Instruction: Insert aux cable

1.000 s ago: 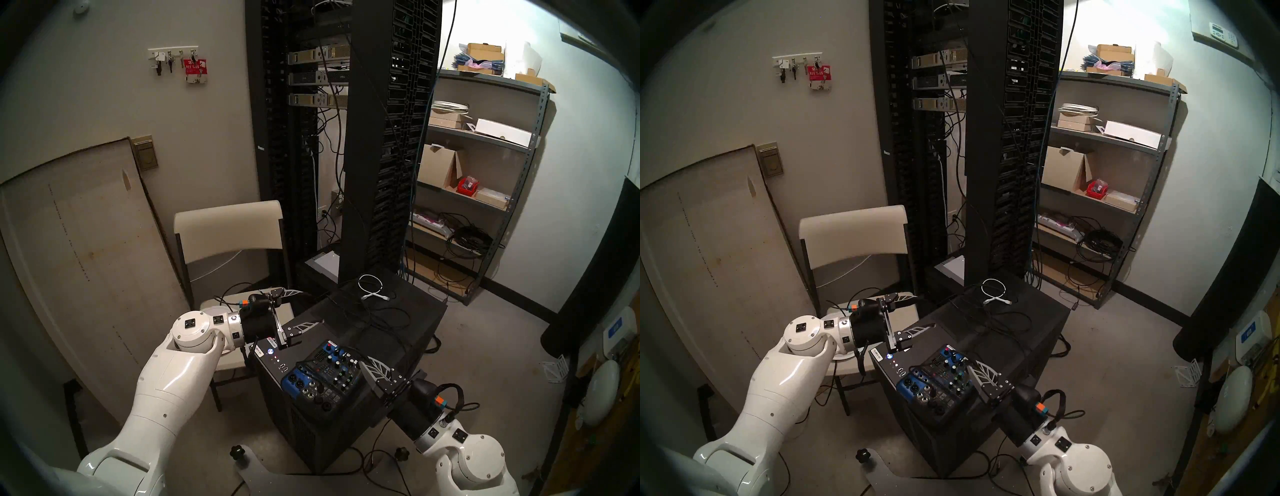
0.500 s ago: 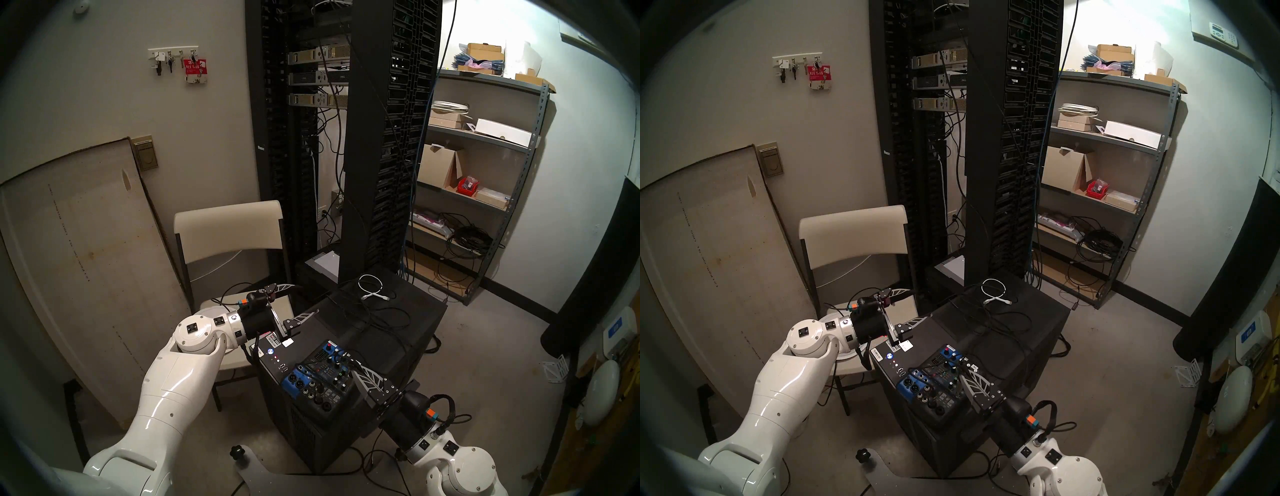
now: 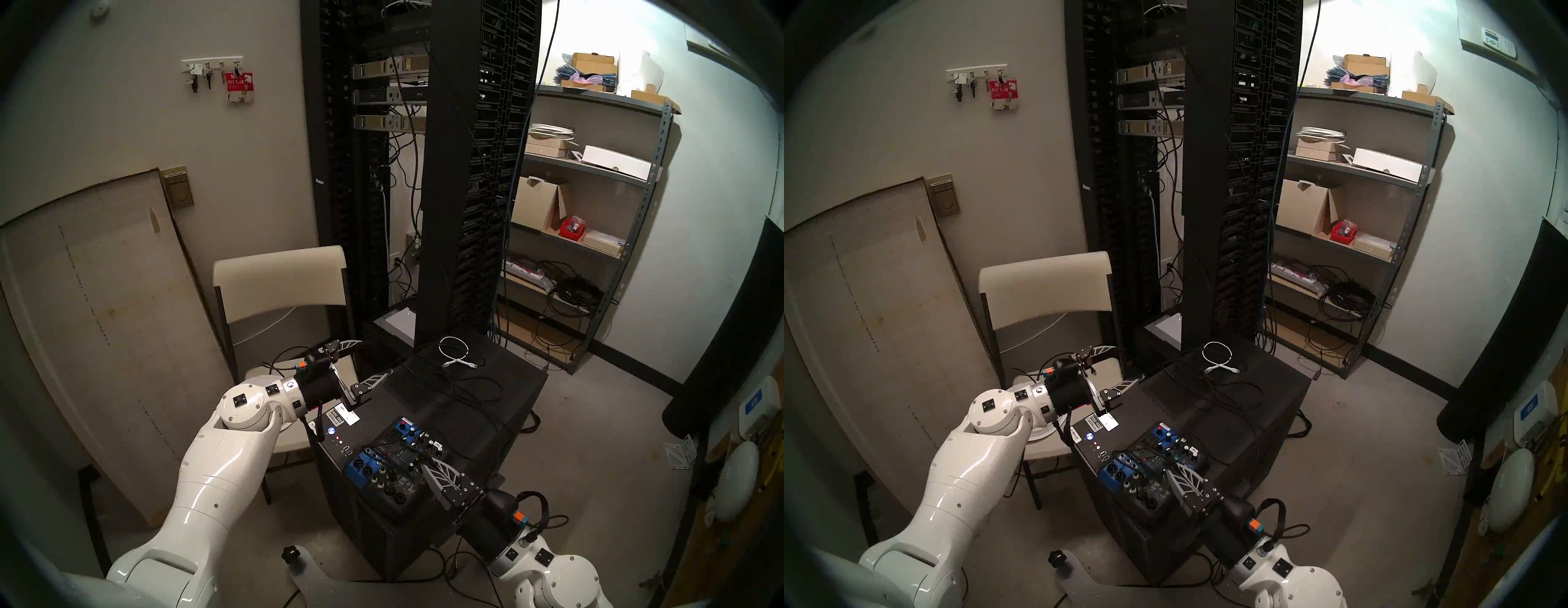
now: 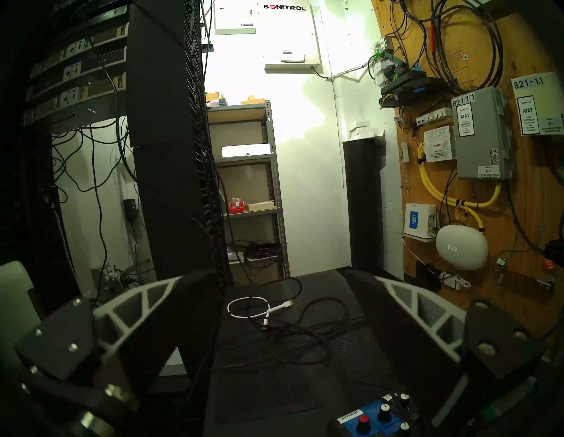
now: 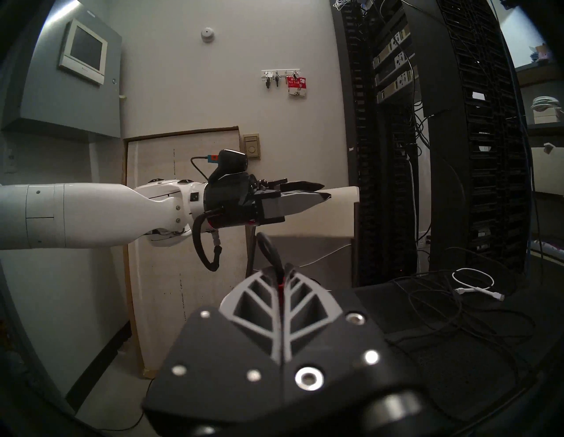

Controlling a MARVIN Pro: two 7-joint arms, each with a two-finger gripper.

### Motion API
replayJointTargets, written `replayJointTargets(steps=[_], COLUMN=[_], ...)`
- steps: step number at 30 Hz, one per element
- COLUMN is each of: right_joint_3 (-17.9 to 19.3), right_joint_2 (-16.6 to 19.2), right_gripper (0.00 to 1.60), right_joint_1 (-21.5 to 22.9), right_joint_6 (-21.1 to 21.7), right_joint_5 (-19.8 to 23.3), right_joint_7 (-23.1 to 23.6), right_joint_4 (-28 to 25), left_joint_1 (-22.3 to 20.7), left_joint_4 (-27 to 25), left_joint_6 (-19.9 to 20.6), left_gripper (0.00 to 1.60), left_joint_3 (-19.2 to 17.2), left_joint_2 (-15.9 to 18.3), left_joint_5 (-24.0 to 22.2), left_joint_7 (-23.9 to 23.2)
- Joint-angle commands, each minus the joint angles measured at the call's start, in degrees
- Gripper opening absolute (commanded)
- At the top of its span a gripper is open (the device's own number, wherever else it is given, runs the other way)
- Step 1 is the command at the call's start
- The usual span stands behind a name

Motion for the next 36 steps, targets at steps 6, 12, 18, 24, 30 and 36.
replayJointTargets(steps=[6,12,18,24,30,36], right_joint_3=[-2.9,-4.6,-6.1,-7.0,-6.6,-6.5], right_joint_2=[0.8,2.0,3.1,3.8,3.4,3.7], right_gripper=[0.0,0.0,0.0,0.0,0.0,0.0], right_joint_1=[0.5,1.1,2.0,2.8,4.1,5.3], right_joint_6=[-5.7,-7.6,-8.7,-9.3,-9.4,-9.2], right_joint_5=[0.8,0.8,0.5,0.4,-0.9,-0.8], right_joint_7=[-2.2,-4.2,-5.8,-7.4,-7.7,-8.0], right_joint_4=[3.7,5.0,5.9,7.0,8.3,8.8], left_joint_1=[-1.6,-1.6,-1.7,-1.6,-1.6,-1.8], left_joint_4=[-0.2,-0.1,-0.1,0.0,-0.1,0.1], left_joint_6=[-1.0,-1.2,-1.3,-1.4,-1.4,-1.3], left_gripper=[1.6,1.6,1.6,1.6,1.6,1.6], left_joint_3=[0.1,0.0,-0.1,-0.1,-0.2,-0.2], left_joint_2=[-0.7,-0.7,-0.7,-0.6,-0.5,-0.4], left_joint_5=[0.8,1.0,1.1,1.1,1.2,1.1], left_joint_7=[1.1,1.2,1.4,1.4,1.4,1.3])
